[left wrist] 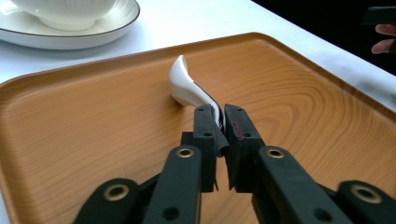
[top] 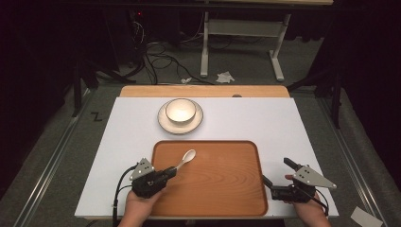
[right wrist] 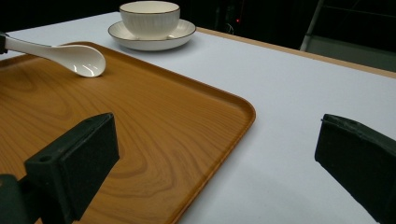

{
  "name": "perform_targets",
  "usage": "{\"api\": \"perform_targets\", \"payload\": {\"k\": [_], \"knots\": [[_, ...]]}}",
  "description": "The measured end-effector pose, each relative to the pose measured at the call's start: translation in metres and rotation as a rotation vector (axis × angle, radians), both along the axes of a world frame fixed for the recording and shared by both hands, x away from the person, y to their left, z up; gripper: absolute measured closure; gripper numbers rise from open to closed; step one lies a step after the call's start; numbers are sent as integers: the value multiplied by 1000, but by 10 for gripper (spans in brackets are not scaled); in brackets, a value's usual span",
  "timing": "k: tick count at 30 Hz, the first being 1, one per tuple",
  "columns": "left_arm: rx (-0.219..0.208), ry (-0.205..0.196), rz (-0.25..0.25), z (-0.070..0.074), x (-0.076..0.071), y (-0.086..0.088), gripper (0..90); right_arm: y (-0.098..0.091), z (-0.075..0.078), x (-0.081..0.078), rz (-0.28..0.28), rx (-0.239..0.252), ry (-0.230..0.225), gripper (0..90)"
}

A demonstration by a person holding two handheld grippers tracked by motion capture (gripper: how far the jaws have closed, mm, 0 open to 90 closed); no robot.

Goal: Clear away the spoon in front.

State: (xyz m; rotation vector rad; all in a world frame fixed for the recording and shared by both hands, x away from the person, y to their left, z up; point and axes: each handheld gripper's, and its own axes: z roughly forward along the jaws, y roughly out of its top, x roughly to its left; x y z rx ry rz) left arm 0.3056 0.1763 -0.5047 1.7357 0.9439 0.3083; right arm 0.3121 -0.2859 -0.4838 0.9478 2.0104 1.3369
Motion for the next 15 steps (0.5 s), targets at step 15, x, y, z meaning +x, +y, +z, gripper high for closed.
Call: {"api": "perform_targets", "payload": {"k": [15], "knots": [[4, 45, 22, -3, 0, 2, 531, 0, 0, 0, 4, -2, 0, 10]]}}
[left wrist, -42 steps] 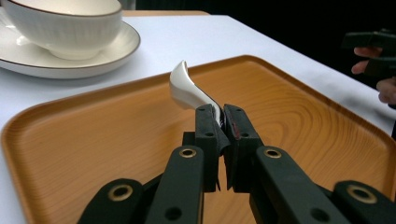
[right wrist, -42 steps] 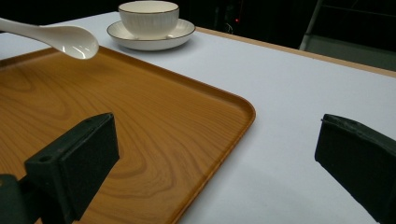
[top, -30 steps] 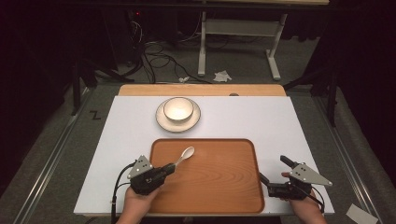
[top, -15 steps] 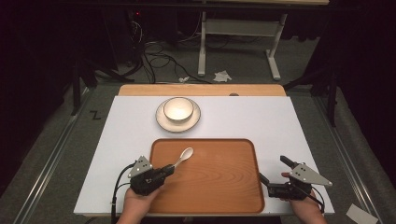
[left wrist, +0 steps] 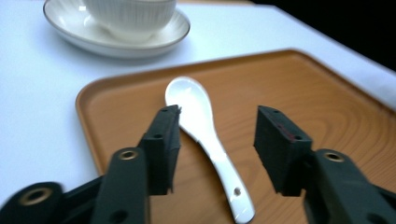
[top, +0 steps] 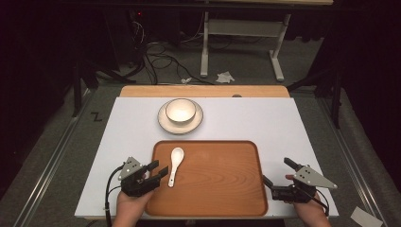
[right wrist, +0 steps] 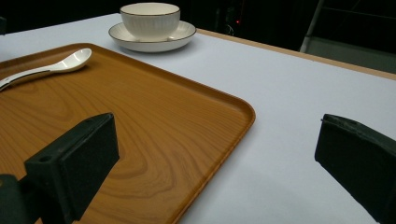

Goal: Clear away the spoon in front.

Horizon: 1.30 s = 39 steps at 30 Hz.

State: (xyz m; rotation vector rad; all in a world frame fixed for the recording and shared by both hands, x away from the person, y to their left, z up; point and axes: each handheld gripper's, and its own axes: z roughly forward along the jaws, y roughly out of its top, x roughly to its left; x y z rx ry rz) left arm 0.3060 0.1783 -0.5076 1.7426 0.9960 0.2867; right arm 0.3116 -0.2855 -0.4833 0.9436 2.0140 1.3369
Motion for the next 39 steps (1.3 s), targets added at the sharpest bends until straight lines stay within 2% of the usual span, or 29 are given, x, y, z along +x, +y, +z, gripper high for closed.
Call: {"api": "perform_targets", "payload": {"k": [1, 2, 3, 4, 6, 7, 11, 13, 14, 15, 16, 17, 20, 21, 22, 26, 33, 37, 39], "knots": [[-11, 5, 15, 1, 0, 1, 555, 0, 0, 0, 2, -1, -2, 10], [-21, 10, 40, 2, 0, 3, 631, 0, 0, 0, 1, -1, -1, 9], [-26, 4, 68, 4, 0, 6, 758, 0, 0, 0, 4, -1, -5, 9], [-29, -9, 87, 6, -1, 9, 758, 0, 0, 0, 4, -1, -5, 9], [-28, -20, 110, 9, -3, 14, 890, -1, 0, 0, 1, 3, -3, 10], [-37, -18, 119, 10, -4, 16, 900, -1, 0, 0, 3, 3, -2, 9], [-32, -20, 137, 12, -6, 21, 900, -1, 1, 0, 1, 3, -3, 9], [1, -15, 142, 12, -7, 22, 900, -1, 1, -1, 1, 3, -4, 9], [19, -4, 142, 11, -6, 22, 900, -1, 1, -1, 1, 3, -5, 10], [55, 23, 131, 8, -5, 21, 900, 0, 1, -1, -3, 4, -2, 9], [55, 23, 131, 8, -5, 21, 900, 0, 1, -1, -3, 4, -2, 9], [62, 44, 111, 6, -3, 20, 900, 0, 1, -1, -3, 4, -2, 10], [140, 93, 98, 2, -1, 16, 900, -1, 1, -1, -3, 3, -2, 10], [192, 125, 101, 0, 0, 11, 900, -1, 1, -2, -3, 5, -3, 10], [192, 125, 101, 0, 0, 11, 900, -1, 1, -2, -3, 5, -3, 10], [269, 161, 71, -4, 1, 1, 900, -2, 1, -1, -3, 3, -5, 10], [283, 179, 38, -6, 1, -7, 893, -2, 1, -2, -2, 2, -7, 10], [281, 177, 23, -6, 1, -10, 795, -2, 1, -2, -6, 2, -5, 10], [283, 176, 18, -6, 1, -11, 711, -2, 1, -2, -6, 2, -5, 10]]}}
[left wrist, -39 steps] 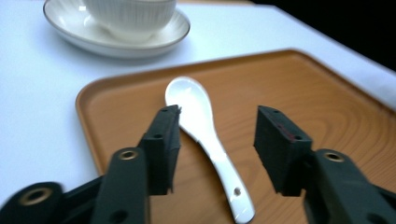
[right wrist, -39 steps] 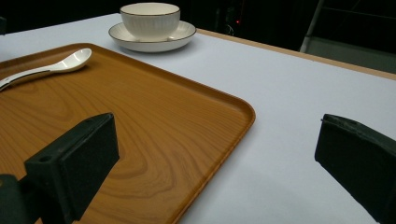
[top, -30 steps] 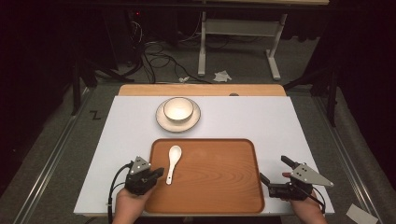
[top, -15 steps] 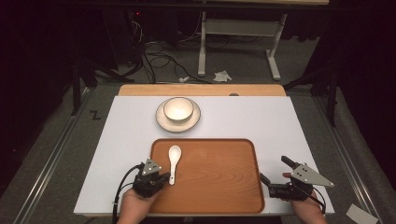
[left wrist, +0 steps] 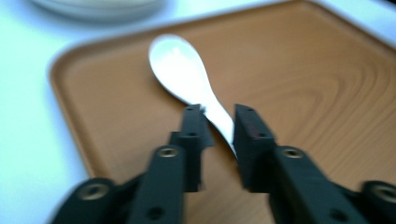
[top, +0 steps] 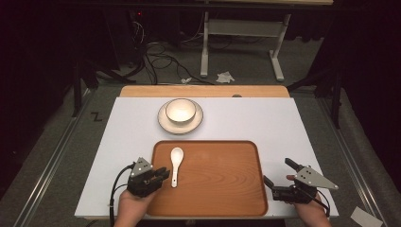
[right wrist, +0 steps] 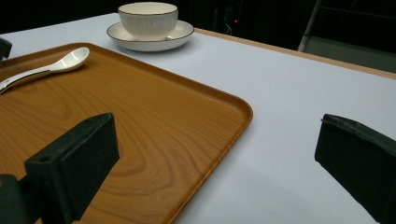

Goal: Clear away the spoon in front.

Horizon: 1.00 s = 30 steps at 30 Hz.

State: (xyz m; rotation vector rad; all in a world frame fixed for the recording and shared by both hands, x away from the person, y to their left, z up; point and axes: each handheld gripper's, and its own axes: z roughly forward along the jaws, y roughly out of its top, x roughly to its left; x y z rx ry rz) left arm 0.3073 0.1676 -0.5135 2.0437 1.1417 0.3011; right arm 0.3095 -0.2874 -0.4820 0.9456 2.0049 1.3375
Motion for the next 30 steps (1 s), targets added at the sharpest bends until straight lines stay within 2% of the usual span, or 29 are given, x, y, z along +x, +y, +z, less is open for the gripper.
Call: {"api": "perform_targets", "payload": {"k": [3, 4, 5, 8, 10, 11, 12, 13, 14, 15, 16, 17, 18, 20, 21, 26, 30], "knots": [[-4, -5, 8, 0, 0, 0, 579, 0, 0, 0, 1, 1, -1, 10], [-13, -12, 21, 1, 0, 2, 492, 0, 0, 0, -2, 1, 2, 10], [-17, -18, 24, 1, 0, 4, 457, 0, 0, 0, -1, 0, 1, 10], [-41, -29, 27, 3, 1, 7, 410, 0, 0, 0, 1, 1, 0, 10], [-77, -46, 32, 5, 0, 12, 370, 0, 0, 0, 1, 1, 0, 10], [-96, -59, 31, 6, 0, 14, 345, 0, 0, 0, 1, 0, 0, 10], [-116, -91, 41, 9, 0, 19, 284, 0, 0, 0, -1, -1, 1, 10], [-116, -91, 41, 9, 0, 19, 247, 0, 0, 0, -1, -1, 1, 10], [-131, -112, 45, 11, -1, 22, 207, 0, 0, 0, -1, -1, 2, 9], [-149, -134, 52, 13, -2, 25, 207, 0, 0, 0, -1, -1, 2, 9], [-160, -153, 63, 16, -3, 28, 166, 0, 0, 0, -1, -1, 2, 10], [-167, -175, 72, 18, -4, 31, 110, 0, 0, 0, 0, -3, 1, 9], [-170, -199, 83, 20, -5, 33, 110, 0, 0, 0, 0, -3, 1, 9], [-164, -247, 101, 24, -8, 38, 27, 0, -1, 0, 0, -4, 3, 10], [-166, -264, 106, 25, -9, 42, 14, 0, -1, 0, 0, -5, 3, 10], [-203, -300, 123, 29, -11, 59, 4, 0, -1, 0, 0, -6, 3, 10], [-193, -325, 168, 32, -11, 70, 4, 0, -1, 0, -1, -8, 3, 10]]}}
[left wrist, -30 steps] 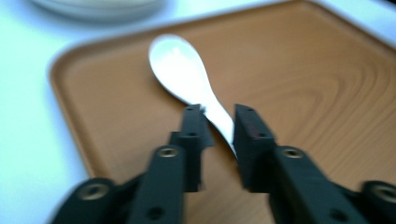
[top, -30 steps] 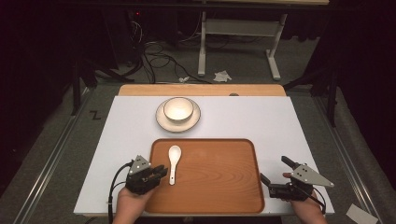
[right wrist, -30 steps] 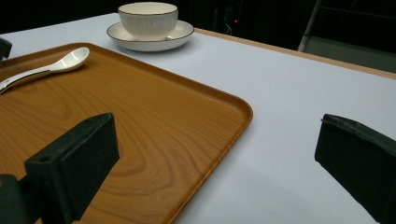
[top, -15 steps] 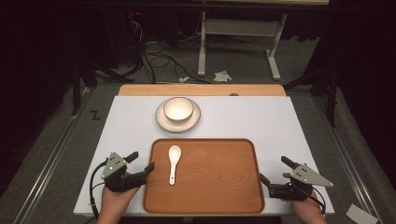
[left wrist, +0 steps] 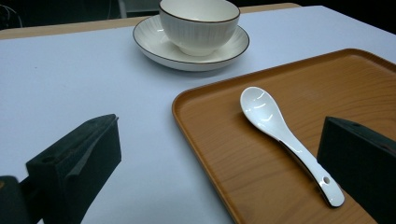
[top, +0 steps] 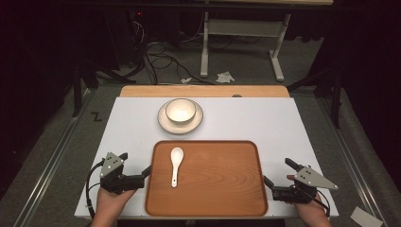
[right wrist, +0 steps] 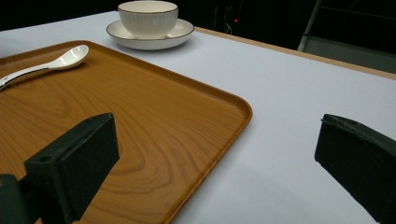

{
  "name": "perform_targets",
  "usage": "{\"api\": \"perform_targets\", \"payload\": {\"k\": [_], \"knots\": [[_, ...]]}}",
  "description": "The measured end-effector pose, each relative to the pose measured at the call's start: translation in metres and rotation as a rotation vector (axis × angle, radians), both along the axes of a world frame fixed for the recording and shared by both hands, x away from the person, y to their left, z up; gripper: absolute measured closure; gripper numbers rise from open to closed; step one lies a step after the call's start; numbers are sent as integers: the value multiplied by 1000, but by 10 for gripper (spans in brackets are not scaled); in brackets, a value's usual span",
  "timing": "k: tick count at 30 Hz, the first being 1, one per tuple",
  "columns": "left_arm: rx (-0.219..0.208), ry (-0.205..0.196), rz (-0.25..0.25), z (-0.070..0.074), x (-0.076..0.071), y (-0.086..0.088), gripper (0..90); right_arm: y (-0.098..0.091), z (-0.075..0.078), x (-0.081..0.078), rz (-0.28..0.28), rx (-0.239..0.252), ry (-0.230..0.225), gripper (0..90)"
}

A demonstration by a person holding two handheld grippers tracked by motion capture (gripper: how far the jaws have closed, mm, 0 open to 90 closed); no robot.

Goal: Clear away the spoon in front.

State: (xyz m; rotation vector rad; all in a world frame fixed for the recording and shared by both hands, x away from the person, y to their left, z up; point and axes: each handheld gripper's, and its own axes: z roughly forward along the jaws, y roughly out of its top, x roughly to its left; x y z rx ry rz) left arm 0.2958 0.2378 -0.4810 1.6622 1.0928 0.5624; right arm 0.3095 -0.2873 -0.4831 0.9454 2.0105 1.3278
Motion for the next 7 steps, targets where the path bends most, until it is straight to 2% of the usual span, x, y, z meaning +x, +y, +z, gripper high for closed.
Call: {"api": "perform_targets", "payload": {"k": [2, 4, 7], "knots": [[26, 9, 32, 0, 1, 4, 5, 0, 0, 0, -1, 1, 1, 9], [56, 40, 45, 0, 4, 7, 6, 0, 0, 0, 0, 0, 0, 9], [52, 52, 49, 0, 4, 10, 9, 0, 0, 0, 0, 0, -1, 10]]}}
